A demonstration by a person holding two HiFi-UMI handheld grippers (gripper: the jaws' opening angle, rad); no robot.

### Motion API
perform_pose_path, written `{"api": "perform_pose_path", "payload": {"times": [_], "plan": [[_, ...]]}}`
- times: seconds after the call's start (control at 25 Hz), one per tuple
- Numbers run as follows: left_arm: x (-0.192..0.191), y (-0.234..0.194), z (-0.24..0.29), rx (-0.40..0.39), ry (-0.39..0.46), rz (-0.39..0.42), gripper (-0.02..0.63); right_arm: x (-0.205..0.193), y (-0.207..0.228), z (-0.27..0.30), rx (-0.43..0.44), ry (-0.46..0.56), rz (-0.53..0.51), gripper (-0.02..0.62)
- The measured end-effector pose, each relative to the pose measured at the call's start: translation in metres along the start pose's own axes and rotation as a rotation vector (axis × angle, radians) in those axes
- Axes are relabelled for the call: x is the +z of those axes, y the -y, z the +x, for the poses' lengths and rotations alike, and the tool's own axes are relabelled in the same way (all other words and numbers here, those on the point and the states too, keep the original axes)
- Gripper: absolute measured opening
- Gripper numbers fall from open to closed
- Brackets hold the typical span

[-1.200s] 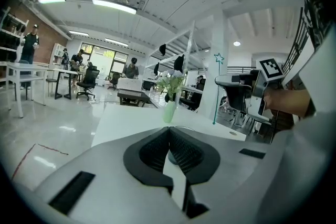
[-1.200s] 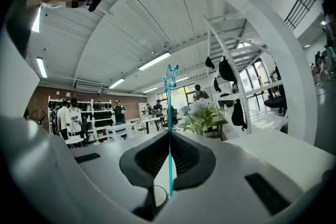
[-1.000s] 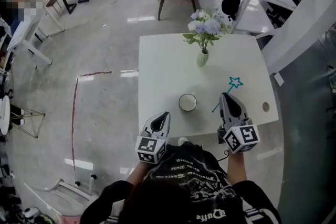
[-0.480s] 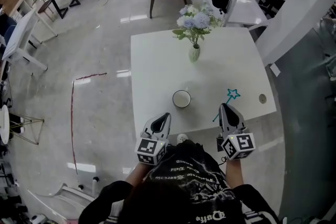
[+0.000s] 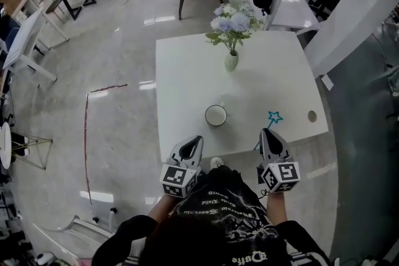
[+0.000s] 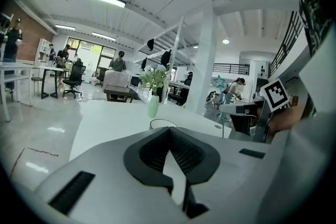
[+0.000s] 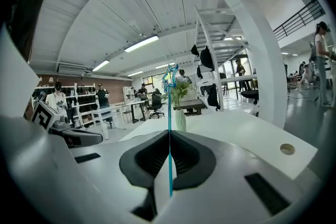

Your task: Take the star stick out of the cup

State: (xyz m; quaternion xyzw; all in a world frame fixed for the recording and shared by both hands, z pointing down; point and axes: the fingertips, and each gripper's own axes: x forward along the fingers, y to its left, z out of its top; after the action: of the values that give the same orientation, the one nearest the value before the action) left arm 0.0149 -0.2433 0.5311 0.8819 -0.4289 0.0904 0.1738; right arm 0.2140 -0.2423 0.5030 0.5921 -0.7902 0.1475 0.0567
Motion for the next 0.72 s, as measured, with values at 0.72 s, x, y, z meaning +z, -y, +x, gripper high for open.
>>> {"api": "perform_pose_path", "payload": {"times": [0.72], "plan": [[0.004,-0.007,-0.004,0.024,0.031,0.015,0.020,0.004,-0.012,0.008,0.020,-0.010,-0.023,0.012]]}}
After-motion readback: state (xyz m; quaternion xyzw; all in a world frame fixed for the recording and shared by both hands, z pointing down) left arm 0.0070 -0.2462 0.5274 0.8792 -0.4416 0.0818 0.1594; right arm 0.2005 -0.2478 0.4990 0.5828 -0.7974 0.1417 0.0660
